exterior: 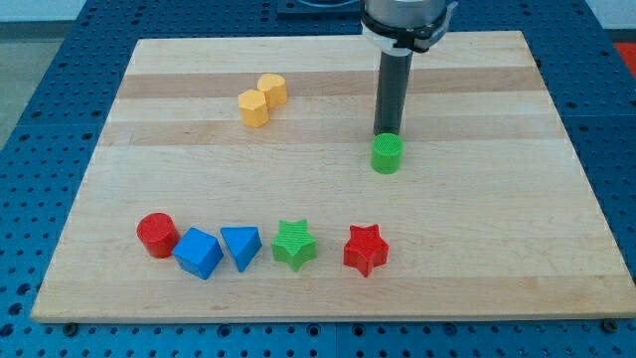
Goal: Slide the green circle closer to the red star
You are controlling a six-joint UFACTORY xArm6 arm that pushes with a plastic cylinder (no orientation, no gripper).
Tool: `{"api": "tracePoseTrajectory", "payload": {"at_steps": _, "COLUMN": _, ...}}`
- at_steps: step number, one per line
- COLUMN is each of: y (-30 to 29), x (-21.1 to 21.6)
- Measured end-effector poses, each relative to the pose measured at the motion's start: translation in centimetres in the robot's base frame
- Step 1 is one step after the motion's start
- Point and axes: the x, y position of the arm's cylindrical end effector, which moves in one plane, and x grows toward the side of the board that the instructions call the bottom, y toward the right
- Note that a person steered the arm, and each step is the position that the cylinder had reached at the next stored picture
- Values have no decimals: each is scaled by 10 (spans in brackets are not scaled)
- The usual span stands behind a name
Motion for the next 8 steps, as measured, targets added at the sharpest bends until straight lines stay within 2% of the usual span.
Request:
{"api": "tracePoseTrajectory", "payload": {"at_steps": 2, "y": -1, "x": 13}}
{"api": "tracePoseTrajectory", "payload": {"at_steps": 8, "y": 0, "x": 110}}
